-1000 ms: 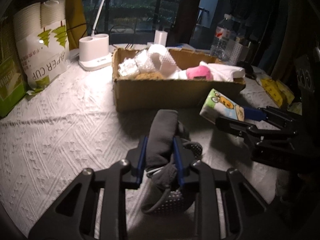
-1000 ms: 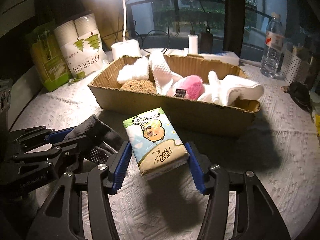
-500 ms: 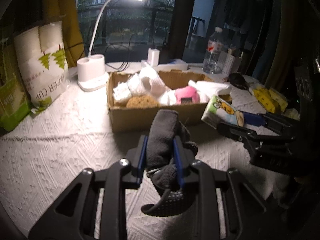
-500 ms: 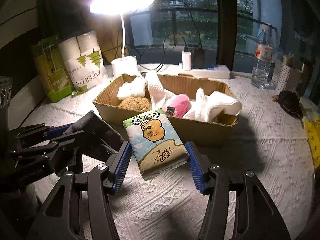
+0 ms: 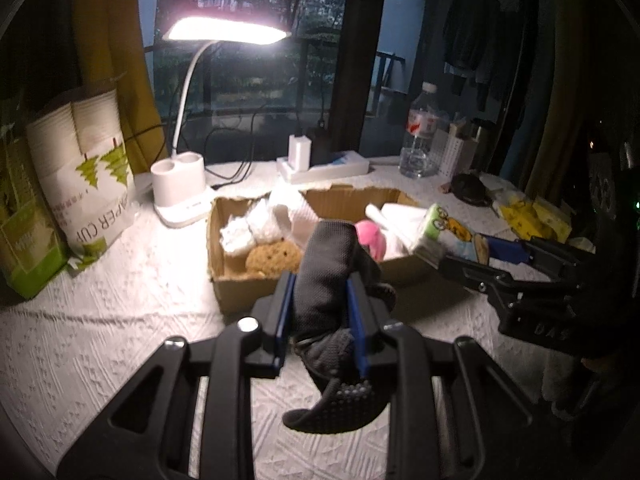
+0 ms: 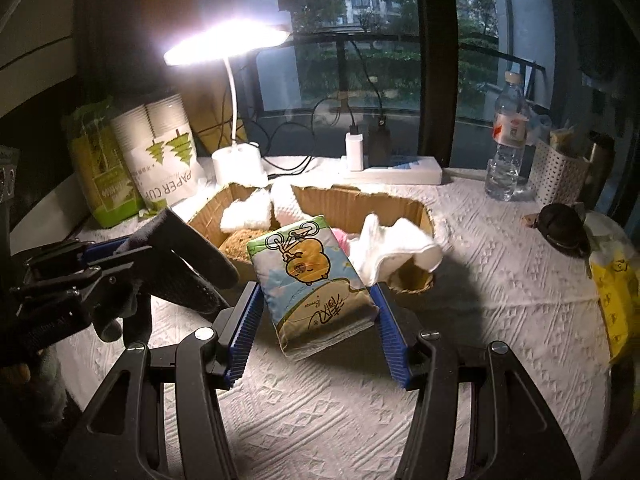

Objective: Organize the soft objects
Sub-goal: 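Carry the sock with the left tool while the right tool carries the tissue packet over the box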

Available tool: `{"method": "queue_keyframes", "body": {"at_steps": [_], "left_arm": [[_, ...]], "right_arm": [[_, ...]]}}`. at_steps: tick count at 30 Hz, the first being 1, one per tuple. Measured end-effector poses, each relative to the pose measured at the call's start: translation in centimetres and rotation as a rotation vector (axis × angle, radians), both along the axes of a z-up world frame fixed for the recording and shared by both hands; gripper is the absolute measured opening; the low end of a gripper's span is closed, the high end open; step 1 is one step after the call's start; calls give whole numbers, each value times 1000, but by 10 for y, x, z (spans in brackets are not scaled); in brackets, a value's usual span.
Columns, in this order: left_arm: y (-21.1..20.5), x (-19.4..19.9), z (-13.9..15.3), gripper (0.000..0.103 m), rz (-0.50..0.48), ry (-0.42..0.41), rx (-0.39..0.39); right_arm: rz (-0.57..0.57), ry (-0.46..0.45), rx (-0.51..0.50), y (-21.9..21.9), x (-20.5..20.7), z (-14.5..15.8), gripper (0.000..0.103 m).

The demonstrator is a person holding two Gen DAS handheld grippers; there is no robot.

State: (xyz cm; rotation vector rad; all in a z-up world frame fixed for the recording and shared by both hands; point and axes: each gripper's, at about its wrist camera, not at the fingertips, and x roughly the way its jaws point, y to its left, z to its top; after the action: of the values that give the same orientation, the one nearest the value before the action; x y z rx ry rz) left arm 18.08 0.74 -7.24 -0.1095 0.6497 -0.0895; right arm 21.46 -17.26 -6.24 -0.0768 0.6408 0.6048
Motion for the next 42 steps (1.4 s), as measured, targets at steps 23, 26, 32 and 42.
{"method": "queue_keyframes", "body": {"at_steps": [23, 26, 32, 42], "left_arm": [[-15, 49, 29, 27, -4, -70, 33], [-17, 56, 30, 27, -12, -77, 35], [-17, 77, 21, 27, -7, -69, 38], [-14, 109, -7, 27, 9, -27, 51]], "right_arm": [[-19, -32, 52, -22, 39, 15, 58], [-23, -28, 57, -24, 44, 13, 58], [-28, -12, 66, -27, 56, 8, 58], [-32, 25, 59, -25, 76, -5, 58]]}}
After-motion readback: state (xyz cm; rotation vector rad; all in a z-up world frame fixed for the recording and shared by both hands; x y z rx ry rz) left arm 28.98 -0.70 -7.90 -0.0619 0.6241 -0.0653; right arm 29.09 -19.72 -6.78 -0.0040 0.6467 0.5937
